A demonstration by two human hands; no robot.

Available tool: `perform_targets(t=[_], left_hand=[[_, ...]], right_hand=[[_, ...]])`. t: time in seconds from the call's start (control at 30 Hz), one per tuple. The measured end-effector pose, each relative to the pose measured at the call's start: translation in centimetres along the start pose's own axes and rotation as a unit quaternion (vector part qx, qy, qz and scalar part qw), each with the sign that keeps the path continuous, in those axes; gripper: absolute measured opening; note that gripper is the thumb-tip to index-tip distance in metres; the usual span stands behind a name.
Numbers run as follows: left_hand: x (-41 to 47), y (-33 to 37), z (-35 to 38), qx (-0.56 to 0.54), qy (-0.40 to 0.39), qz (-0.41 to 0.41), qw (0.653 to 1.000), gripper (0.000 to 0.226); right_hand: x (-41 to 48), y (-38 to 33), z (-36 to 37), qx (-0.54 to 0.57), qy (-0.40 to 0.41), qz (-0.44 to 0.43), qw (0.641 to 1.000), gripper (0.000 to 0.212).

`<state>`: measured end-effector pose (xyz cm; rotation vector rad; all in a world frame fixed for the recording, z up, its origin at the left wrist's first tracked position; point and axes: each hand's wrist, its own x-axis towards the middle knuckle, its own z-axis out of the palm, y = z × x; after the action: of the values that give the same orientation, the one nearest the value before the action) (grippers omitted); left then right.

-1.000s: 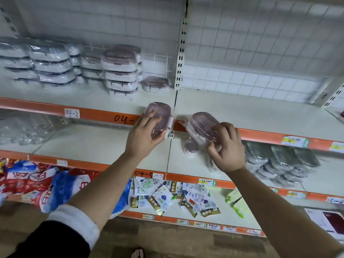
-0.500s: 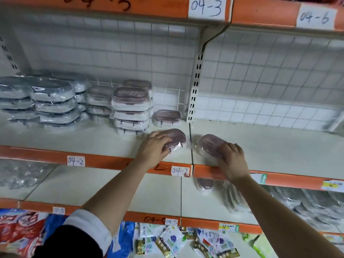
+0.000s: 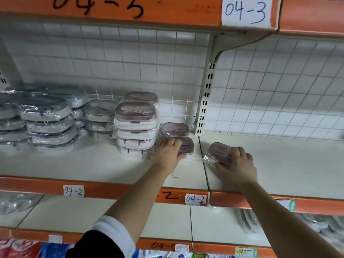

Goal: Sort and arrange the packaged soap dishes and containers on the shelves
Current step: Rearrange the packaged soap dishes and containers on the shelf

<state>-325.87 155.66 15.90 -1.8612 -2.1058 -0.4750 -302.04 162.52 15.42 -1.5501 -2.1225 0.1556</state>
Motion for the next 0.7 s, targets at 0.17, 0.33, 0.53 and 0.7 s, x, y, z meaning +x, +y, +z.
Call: perform_targets(t=[0.17,0.33,0.53,0.7], left_hand=[[1.0,-0.5,0.9,-0.034,-0.009,-0.006,0.999,0.043],[1.2,-0.3,1.3,-0.031,-0.02,-0.016,0.999,0.044],[-1.2,-1.3,-0.4,-0.023,0.06,0.067,0.996,0.038],[-3.7,-3.7,-1.6,-0.058,0.167,0.163,0.971,0.018]], right_hand=[[1.1,-0.1,0.4,-0.014,-0.005,-0.004,1.0,0.056],[1.2,-0.1,0.5,-0.005,0.006,0.0,1.0,0.052],[1.4,-0.3,0.6,0.062,0.033,-0.005,0.998,0.045],[2.4,-3.5,1.3,0.147,0.101,-0.039,0.983,0.049]])
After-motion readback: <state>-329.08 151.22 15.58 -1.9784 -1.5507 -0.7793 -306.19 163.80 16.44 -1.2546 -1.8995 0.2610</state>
